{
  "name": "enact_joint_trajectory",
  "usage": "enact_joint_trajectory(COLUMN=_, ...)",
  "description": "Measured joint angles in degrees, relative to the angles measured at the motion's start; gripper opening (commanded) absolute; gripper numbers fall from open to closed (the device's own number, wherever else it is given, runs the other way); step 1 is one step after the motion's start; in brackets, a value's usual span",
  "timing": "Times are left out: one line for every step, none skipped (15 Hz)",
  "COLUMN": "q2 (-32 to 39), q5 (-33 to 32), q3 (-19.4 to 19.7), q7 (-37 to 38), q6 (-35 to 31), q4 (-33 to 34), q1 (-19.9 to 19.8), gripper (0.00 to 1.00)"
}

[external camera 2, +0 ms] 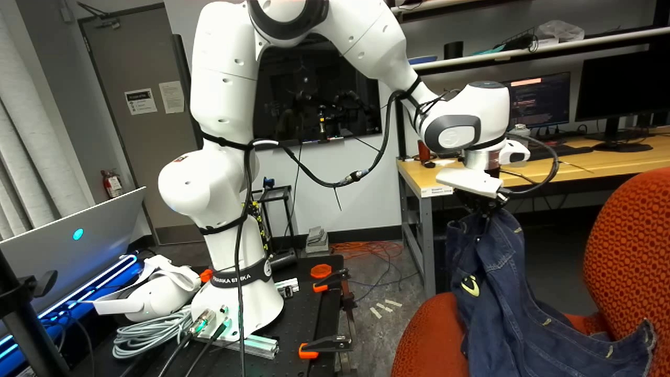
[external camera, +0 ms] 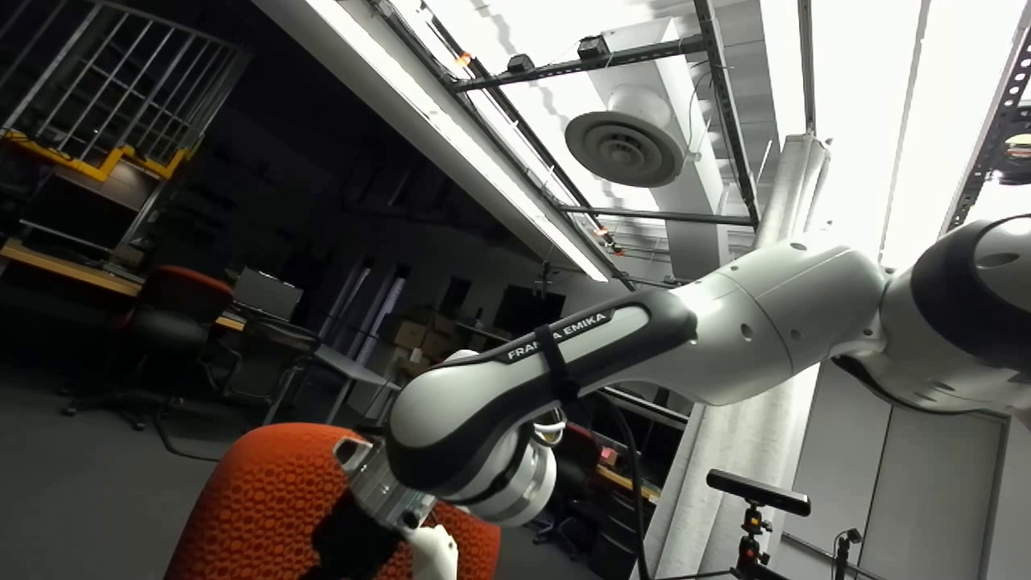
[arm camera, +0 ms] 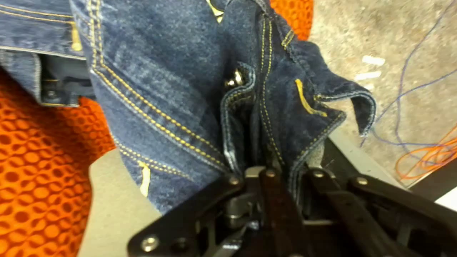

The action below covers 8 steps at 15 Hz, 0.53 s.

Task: Move the denim cloth from the chair back to the seat of the chair

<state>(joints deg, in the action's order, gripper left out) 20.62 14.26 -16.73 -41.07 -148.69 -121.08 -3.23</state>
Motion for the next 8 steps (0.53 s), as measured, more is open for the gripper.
enact_joint_trajectory(q2=0.56, q5=-0.77, q3=1.51, q7=1.68, q6=-1.24, q4=1.04, q1=0.12, gripper=0.03)
enact_joint_trajectory(q2=1.09, q5=-1.79, q3=2.97, q7=3.59, q6=-2.2, q4=1.88, q1=0.17, gripper=0.03)
enact_joint_trajectory(q2=1.6, q5=-3.11, q3=4.43, q7=5.65, q6=-2.77, q4=2.53, q1=0.21, gripper=0.03)
enact_joint_trajectory(q2=2.13, q5=-4.73, q3=5.9, q7=7.89, q6=-3.09, q4=3.08, q1=0.25, gripper=0.05)
enact_joint_trajectory(q2=2.62, q5=-6.44, q3=7.3, q7=10.37, q6=-3.12, q4=3.56, q1=0.29, gripper=0.36)
enact_joint_trajectory(q2=3.08, q5=-7.93, q3=8.46, q7=12.7, q6=-3.12, q4=3.93, q1=0.32, gripper=0.37)
enact_joint_trajectory(q2=3.53, q5=-9.36, q3=9.52, q7=14.99, q6=-3.1, q4=4.23, q1=0.37, gripper=0.43)
enact_joint_trajectory(q2=3.91, q5=-10.63, q3=10.44, q7=17.04, q6=-3.07, q4=4.47, q1=0.49, gripper=0.51)
